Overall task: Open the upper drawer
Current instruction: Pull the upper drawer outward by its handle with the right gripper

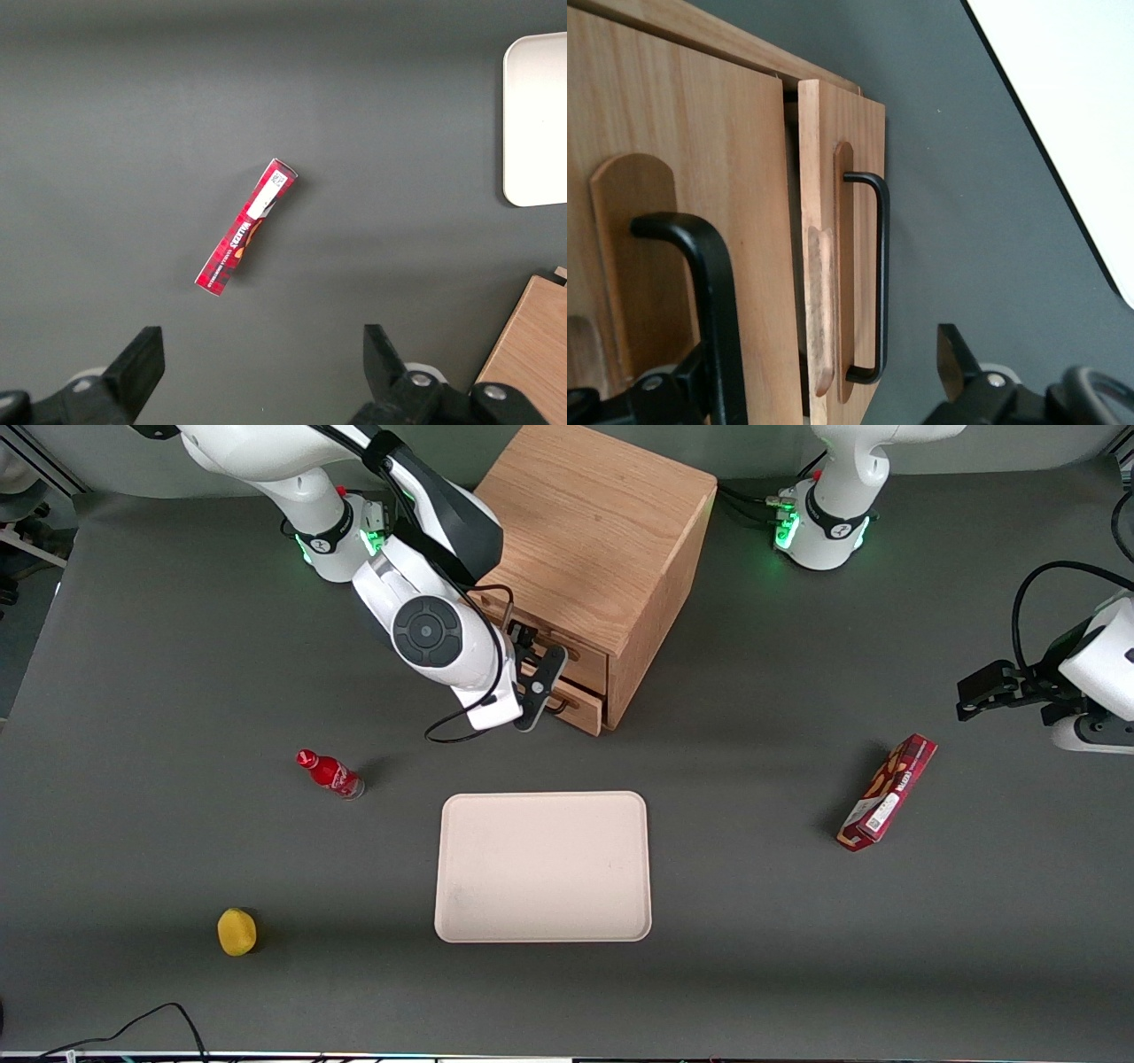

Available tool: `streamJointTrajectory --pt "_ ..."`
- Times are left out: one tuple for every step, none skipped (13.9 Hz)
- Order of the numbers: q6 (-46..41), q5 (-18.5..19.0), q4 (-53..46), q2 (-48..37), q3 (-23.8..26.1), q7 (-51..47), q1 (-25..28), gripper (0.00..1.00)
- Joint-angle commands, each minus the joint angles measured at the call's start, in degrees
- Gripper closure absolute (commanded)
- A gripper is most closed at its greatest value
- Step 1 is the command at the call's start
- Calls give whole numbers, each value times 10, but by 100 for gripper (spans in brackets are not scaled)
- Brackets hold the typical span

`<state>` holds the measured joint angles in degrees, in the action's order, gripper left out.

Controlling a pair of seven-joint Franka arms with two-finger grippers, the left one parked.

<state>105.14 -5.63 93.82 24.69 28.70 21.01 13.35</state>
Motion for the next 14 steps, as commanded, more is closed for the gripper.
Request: streamJointTrajectory --pt "15 12 0 8 -5 9 3 0" --pt "15 13 0 8 -5 9 2 0" --pt "14 14 0 8 -5 9 -1 0" --pt "14 15 0 8 -5 11 -2 0" --pt "13 17 0 8 -5 12 -3 0" --pt "13 17 -1 7 -7 13 -4 0" --pt "13 18 -3 7 -9 16 -4 0" --pt "12 22 -6 7 -11 18 -5 0" --pt "11 25 -7 7 -12 21 -8 0" --pt "11 26 -8 7 -12 21 -10 0" --pt "10 26 -13 8 -13 23 -12 0" --pt "10 27 -14 8 -13 27 -14 0" --pt "10 26 -19 9 -15 30 -16 0" --pt "10 27 -21 9 -21 32 -16 0"
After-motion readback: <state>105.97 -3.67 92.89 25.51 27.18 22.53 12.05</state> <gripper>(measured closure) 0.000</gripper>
